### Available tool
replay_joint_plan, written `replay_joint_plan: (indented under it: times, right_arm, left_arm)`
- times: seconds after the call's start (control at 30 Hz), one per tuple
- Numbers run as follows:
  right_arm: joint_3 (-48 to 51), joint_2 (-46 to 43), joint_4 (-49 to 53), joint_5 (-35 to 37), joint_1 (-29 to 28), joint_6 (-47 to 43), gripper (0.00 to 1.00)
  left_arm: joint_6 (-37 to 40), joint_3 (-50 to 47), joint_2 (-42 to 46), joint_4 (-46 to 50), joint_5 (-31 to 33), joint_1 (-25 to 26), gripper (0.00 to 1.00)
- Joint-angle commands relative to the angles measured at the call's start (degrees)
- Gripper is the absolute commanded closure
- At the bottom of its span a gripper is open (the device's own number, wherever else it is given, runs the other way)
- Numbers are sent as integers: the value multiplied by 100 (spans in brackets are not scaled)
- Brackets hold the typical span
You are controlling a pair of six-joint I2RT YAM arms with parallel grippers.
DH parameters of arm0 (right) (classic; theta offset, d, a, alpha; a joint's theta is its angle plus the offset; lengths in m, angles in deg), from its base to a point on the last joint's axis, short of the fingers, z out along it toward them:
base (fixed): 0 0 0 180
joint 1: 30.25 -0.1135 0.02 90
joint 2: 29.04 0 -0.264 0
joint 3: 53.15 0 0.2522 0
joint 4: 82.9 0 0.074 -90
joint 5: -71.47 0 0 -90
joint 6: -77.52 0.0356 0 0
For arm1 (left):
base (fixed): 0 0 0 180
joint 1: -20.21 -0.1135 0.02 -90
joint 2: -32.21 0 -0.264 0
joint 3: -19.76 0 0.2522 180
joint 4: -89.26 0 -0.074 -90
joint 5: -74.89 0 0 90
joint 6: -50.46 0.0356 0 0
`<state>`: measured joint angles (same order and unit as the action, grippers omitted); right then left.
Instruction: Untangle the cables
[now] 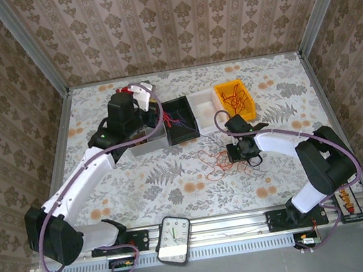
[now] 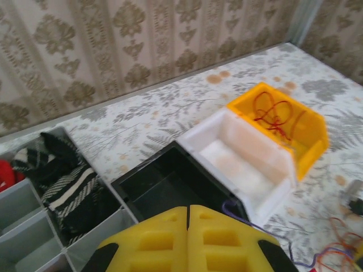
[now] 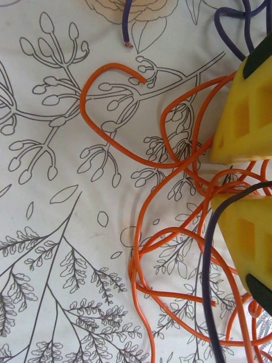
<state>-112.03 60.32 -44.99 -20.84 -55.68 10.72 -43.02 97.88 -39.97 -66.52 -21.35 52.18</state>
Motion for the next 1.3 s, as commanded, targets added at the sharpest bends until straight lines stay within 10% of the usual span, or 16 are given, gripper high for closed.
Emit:
replay_joint_plan:
  times: [0.0,0.47,0.73,1.0,1.27]
  right_arm:
    - [122,125,102,28,64,97,76]
    - [118,158,100,-42,100,104,77]
    - [198,-275,-46,6,72,62,76]
    - [277,-2078,-969,-276,-258,-267,28]
    - [-696,-2630,-1285,-1334,-621,-842,22]
  left_arm:
    - [404,317,367,543,-193,-34,100]
    - [1455,675,1382,198,1922,-349,100]
    - [1262,1120,1176,798,431,-256,100]
    - [1029,1472,1039,1043,-753,-79,100]
    - [1026,1709,556,1495,-1393,398,100]
